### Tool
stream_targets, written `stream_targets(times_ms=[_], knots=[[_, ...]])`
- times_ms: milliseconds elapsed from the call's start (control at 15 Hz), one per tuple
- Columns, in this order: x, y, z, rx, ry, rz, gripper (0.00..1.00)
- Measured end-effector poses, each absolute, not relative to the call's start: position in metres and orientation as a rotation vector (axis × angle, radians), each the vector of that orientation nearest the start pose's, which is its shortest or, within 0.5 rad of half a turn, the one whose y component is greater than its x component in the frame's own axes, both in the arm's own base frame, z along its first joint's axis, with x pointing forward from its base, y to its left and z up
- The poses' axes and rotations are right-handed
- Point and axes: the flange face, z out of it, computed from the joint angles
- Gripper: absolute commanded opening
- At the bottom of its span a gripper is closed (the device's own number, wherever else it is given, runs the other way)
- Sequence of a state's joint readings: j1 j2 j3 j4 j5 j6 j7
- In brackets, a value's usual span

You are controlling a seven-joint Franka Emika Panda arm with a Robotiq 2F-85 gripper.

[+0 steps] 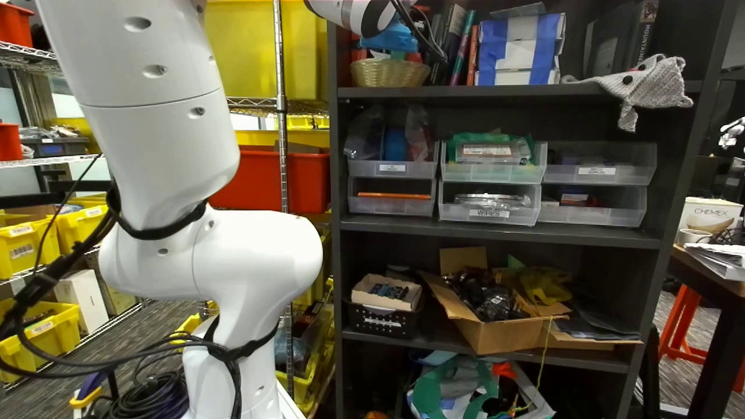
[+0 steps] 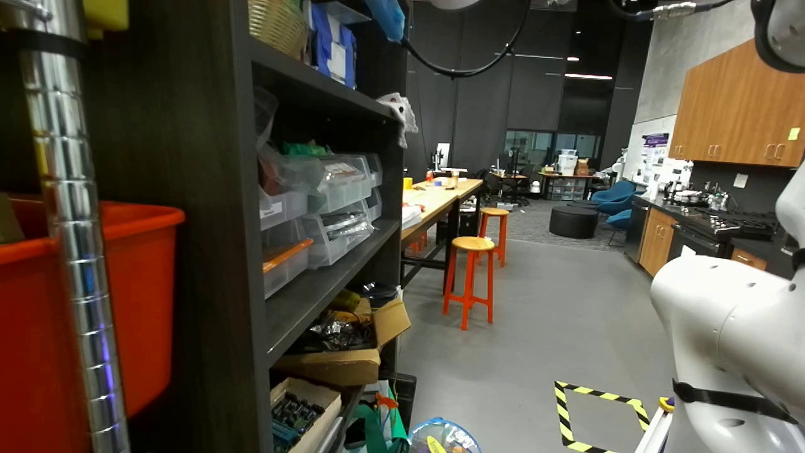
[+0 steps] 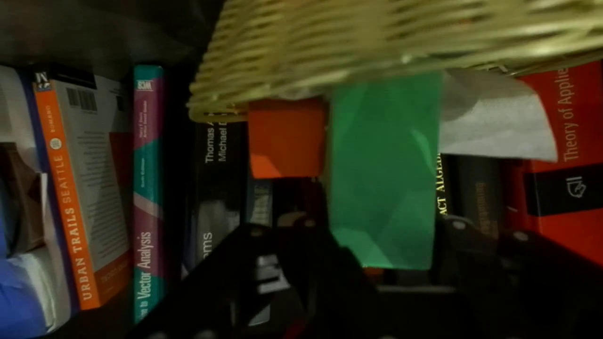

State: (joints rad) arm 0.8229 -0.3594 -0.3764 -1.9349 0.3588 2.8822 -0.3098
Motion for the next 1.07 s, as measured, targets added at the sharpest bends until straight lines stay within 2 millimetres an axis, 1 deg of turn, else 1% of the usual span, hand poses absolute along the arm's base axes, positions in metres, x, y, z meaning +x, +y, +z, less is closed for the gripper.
stream_targets(times_ms=[733, 933, 1067], knots=[[0.466, 0.142, 0.801, -2.08, -0.393, -1.589, 0.16], [0.464, 0.133, 0.816, -2.048, -0.361, -1.624, 0.16], [0.462, 0.122, 0.826, -2.025, -0.328, -1.651, 0.16]])
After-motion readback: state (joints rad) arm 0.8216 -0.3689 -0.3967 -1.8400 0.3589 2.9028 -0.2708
